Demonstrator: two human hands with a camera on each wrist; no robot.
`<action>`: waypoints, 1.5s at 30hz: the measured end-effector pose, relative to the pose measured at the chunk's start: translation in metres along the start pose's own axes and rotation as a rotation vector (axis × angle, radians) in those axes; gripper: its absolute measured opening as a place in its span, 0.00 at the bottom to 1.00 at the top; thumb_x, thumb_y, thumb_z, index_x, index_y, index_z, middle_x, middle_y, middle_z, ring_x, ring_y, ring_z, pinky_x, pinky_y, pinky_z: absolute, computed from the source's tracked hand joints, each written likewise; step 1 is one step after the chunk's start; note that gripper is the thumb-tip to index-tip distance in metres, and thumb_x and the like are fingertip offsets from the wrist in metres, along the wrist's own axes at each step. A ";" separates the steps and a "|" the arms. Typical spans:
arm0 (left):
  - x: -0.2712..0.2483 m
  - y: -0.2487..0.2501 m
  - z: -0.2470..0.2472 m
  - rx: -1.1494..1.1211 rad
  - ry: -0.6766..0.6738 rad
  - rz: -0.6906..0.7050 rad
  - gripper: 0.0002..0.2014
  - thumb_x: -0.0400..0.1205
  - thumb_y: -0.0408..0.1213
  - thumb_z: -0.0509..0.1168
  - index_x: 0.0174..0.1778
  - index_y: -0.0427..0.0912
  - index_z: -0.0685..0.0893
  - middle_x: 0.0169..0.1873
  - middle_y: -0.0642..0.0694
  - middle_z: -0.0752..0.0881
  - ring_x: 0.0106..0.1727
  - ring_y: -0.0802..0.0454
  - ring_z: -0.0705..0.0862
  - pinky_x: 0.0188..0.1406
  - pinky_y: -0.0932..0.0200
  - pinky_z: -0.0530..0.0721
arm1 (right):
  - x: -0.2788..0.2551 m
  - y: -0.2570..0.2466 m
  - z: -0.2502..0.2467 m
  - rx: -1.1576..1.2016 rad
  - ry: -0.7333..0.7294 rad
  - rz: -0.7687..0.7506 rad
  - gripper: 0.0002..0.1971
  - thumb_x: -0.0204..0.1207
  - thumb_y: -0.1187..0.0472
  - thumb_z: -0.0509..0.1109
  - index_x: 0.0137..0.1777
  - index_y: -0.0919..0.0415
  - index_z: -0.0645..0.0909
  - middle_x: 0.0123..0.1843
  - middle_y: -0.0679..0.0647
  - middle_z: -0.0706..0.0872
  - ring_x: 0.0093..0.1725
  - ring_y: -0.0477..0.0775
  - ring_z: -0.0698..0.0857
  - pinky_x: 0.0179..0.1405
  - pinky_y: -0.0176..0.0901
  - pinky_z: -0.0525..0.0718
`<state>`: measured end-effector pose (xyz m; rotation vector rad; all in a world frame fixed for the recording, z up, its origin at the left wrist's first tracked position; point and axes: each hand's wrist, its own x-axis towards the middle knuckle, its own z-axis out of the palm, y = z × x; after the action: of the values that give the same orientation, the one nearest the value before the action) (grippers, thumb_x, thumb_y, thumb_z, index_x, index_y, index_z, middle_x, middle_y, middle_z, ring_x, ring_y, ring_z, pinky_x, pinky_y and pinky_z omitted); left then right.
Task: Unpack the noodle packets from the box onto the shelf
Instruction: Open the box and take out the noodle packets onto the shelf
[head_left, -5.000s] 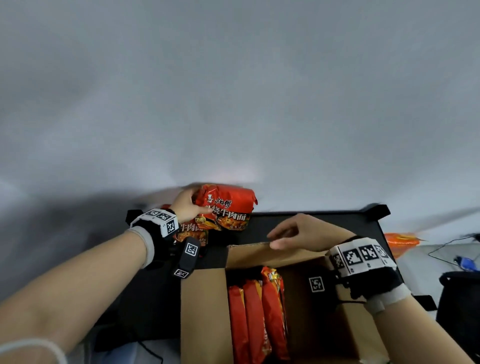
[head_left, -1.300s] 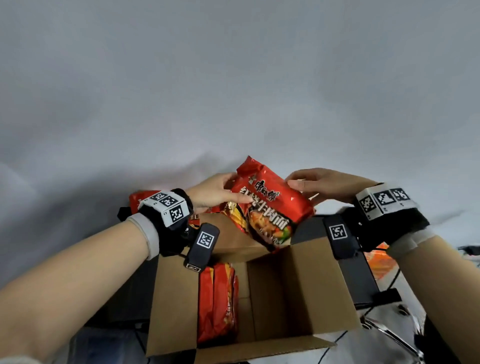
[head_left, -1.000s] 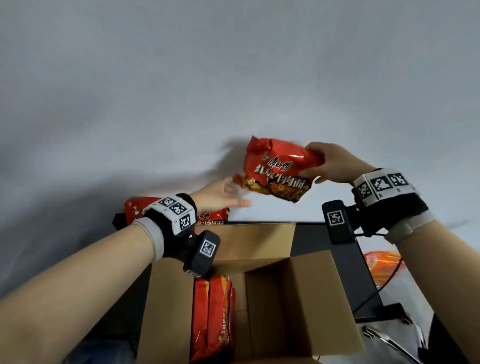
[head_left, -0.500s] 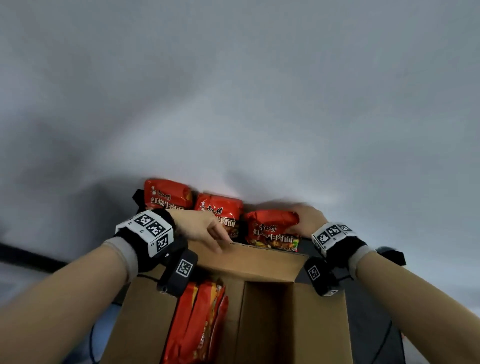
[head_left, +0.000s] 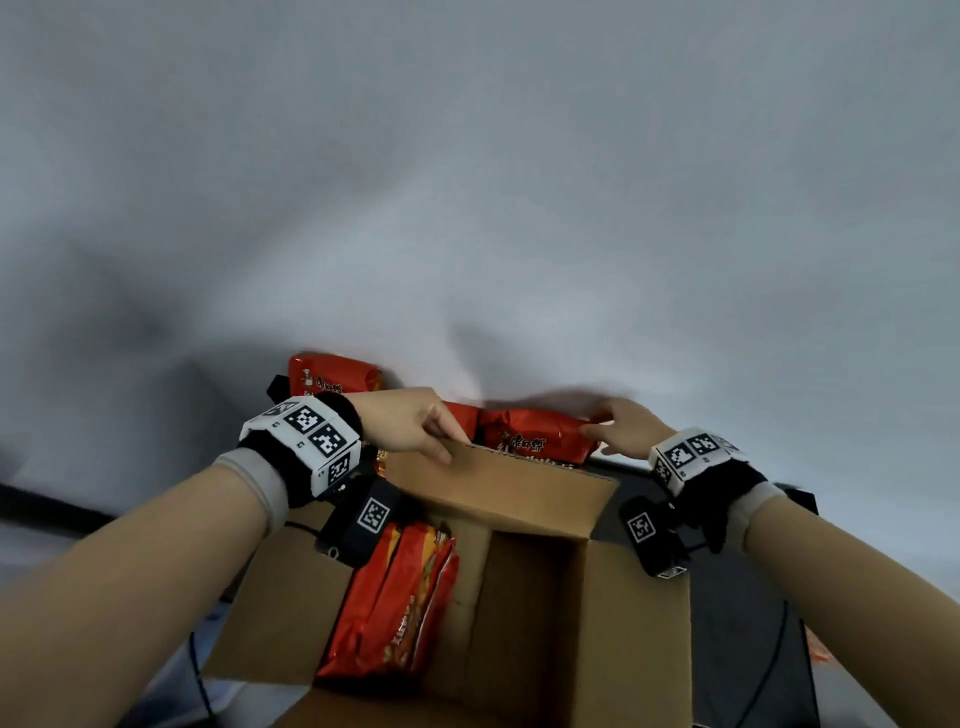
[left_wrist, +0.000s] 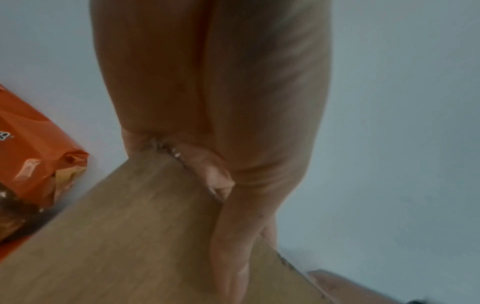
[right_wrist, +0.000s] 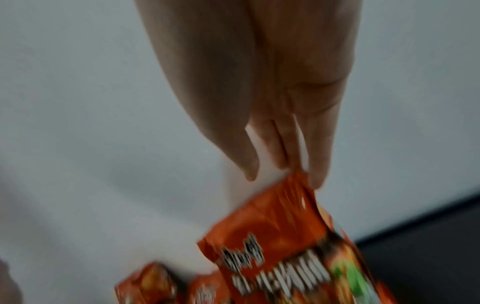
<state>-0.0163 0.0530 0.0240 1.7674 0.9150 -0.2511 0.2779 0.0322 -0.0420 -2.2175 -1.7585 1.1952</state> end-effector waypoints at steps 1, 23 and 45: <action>0.001 0.000 -0.001 0.011 0.006 0.001 0.16 0.78 0.27 0.68 0.62 0.36 0.85 0.59 0.43 0.88 0.60 0.55 0.85 0.62 0.72 0.78 | -0.005 -0.001 -0.009 0.041 -0.010 0.042 0.20 0.77 0.59 0.66 0.66 0.68 0.77 0.61 0.61 0.83 0.53 0.58 0.84 0.44 0.46 0.87; -0.055 -0.019 -0.023 -0.066 0.170 0.162 0.05 0.78 0.36 0.70 0.47 0.48 0.84 0.36 0.48 0.86 0.38 0.54 0.85 0.40 0.67 0.80 | -0.089 -0.130 0.166 0.010 -0.546 0.261 0.29 0.76 0.46 0.67 0.70 0.66 0.73 0.67 0.62 0.81 0.26 0.52 0.83 0.26 0.38 0.85; -0.048 0.059 -0.011 -0.482 -0.068 0.250 0.41 0.51 0.72 0.71 0.56 0.52 0.82 0.51 0.50 0.90 0.54 0.51 0.89 0.55 0.54 0.87 | -0.164 -0.087 -0.047 0.885 -0.334 -0.335 0.22 0.60 0.48 0.81 0.42 0.64 0.78 0.39 0.63 0.80 0.37 0.55 0.83 0.38 0.43 0.84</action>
<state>-0.0109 0.0334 0.0982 1.3946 0.6312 0.0695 0.2294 -0.0592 0.1197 -1.2263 -1.2120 1.8334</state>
